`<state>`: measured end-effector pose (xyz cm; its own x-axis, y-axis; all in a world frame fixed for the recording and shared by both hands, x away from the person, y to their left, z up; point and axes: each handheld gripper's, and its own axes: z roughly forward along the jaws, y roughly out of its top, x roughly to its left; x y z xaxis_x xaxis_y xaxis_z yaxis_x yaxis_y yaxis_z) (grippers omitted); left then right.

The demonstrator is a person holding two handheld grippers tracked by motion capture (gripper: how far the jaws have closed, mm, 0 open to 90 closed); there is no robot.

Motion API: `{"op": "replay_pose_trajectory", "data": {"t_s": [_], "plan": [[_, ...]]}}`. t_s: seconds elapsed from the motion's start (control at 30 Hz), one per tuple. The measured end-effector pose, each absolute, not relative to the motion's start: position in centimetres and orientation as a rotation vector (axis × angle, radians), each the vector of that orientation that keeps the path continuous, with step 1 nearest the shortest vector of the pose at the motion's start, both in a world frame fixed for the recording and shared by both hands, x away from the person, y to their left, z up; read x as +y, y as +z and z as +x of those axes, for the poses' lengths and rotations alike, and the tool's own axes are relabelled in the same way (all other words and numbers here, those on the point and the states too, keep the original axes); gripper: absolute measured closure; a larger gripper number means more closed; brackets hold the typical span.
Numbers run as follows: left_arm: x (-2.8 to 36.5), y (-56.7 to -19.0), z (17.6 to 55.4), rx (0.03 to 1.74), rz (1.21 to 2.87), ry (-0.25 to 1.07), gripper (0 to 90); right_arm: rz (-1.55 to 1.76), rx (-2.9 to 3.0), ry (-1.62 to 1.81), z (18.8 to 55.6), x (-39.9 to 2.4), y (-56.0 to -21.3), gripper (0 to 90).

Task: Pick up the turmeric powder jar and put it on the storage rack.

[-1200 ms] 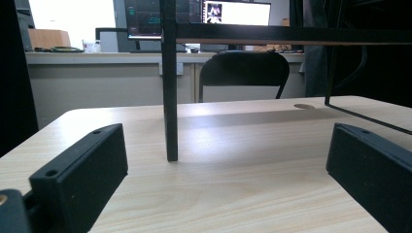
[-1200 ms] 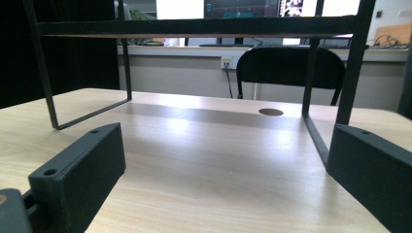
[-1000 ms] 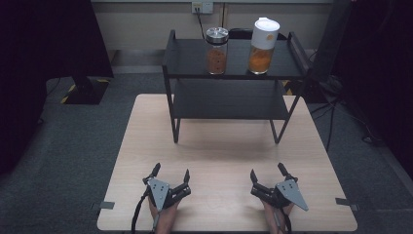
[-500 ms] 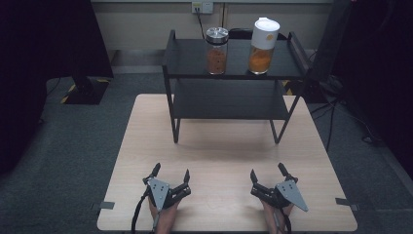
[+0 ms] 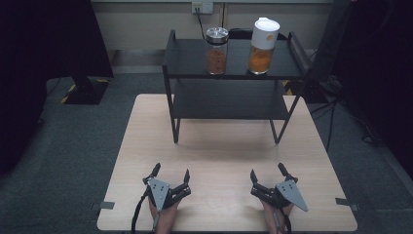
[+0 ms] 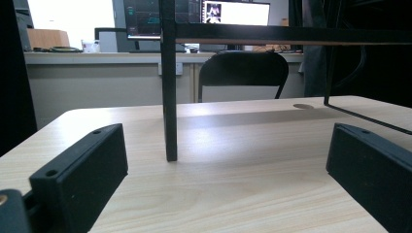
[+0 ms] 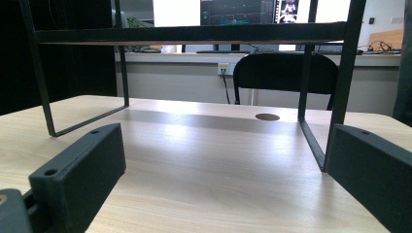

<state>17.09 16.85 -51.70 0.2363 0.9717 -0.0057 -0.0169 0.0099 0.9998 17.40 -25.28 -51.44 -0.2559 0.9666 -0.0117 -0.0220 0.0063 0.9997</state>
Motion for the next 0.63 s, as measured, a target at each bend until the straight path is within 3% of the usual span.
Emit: {"op": "replay_pose_trajectory", "data": {"t_s": [0.63], "plan": [[16.97, -51.70, 17.13, 1.019, 1.295, 1.028, 1.0, 1.052, 1.386, 1.401, 17.40, -25.30, -51.45, 0.0]]}}
